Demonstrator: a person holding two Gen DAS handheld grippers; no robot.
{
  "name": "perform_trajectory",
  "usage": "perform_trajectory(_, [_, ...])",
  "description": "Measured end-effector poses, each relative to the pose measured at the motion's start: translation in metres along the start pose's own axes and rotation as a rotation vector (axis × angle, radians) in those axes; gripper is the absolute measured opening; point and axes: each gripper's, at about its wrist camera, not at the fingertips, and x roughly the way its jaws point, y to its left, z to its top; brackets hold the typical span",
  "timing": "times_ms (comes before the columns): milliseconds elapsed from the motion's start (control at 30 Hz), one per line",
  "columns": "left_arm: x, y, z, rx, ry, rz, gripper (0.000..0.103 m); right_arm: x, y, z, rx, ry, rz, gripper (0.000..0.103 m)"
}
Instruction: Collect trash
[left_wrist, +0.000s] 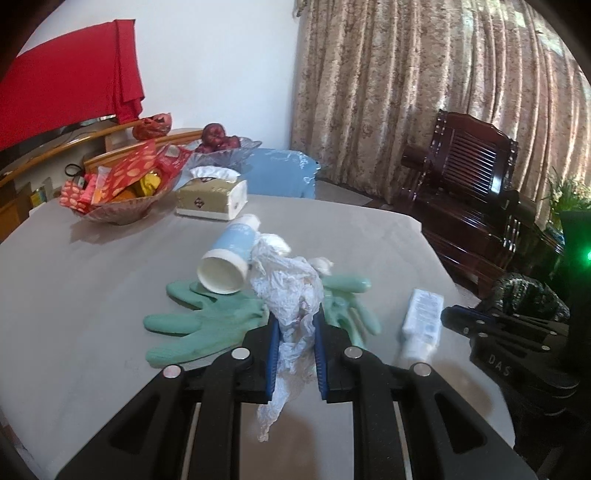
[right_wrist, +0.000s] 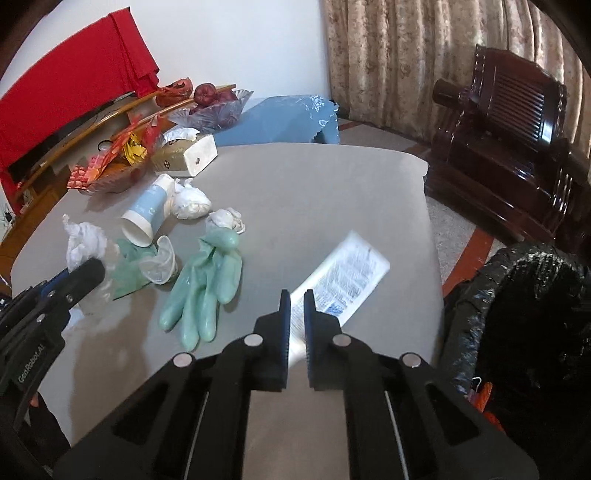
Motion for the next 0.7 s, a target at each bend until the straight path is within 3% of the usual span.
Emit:
perform_trajectory(133, [-0.002,-0.005,-0.004,0.004,0.01,-0.009,0.017,0.004,-0.005,-0.007,0.026,0.02,0.0,0.011])
perform_trajectory(167, [-0.002,-0.004,-0.004,0.004,0.012,-0.008,0.017,0.005,-0.006,-0.008,0.037,0.024,0.002,0.016])
perform_trajectory(200, [-0.001,-0.003,-0.006,0.005,0.015,-0.008,0.017,0.005,-0.007,-0.01,0.045,0.029,0.004,0.032])
perform_trajectory(267, [0.001,-0.001,-0.008,0.007,0.02,0.0,0.017,0.007,-0.004,-0.013,0.062,0.033,-0.004,0.05])
perform_trajectory(500, [0.007,0.013,-0.011,-0.013,0.032,0.021,0.017,0.036,0.013,-0.014,0.052,0.073,-0.028,0.055])
perform_trajectory(700, [0.011,0.016,-0.012,-0.025,0.038,0.017,0.017,0.03,0.012,-0.014,0.001,0.092,-0.058,0.058])
